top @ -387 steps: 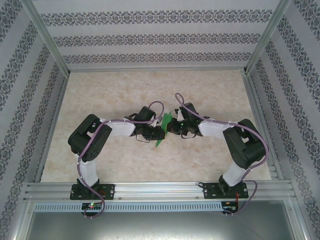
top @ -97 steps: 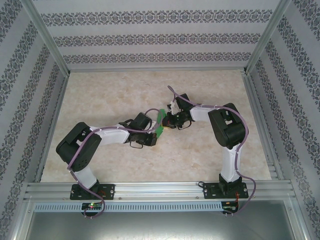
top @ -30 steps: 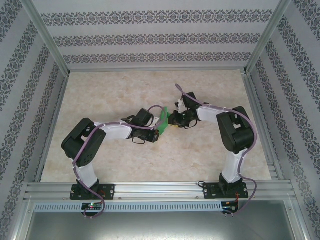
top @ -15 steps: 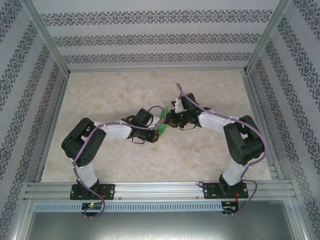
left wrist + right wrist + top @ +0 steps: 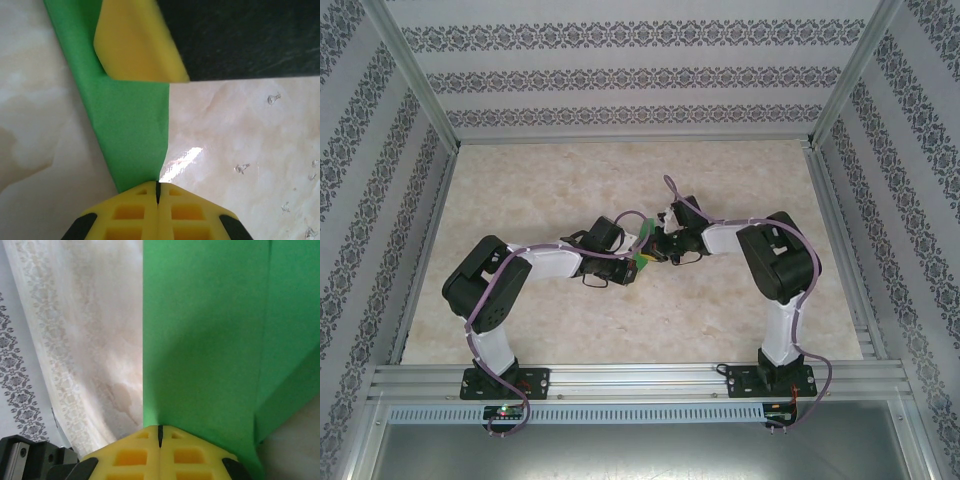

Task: Fold a paper plane with a square sheet of paper (pick it up from the middle)
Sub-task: Fold the wing for the fifth time at the center of the table.

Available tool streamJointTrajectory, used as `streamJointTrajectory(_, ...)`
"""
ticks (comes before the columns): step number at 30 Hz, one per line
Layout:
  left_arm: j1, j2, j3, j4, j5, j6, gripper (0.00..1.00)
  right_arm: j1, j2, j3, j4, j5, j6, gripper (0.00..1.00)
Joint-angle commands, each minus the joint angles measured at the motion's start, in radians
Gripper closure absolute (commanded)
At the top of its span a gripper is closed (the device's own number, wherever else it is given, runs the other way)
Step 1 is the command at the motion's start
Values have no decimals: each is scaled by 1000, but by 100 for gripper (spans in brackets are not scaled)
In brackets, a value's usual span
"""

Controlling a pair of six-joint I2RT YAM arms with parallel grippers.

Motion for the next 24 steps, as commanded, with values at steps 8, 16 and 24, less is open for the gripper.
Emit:
streamJointTrajectory(8, 4, -34, -40, -112, 48, -25, 97, -21, 72, 56, -177, 157, -130, 99)
streamJointTrajectory(16, 19, -128, -12, -53, 44, -99, 95, -17, 96, 40, -181, 161, -139, 99)
streamJointTrajectory(24, 31, -54, 4, 69, 49, -176, 95, -18, 87, 3, -132, 144, -112, 99)
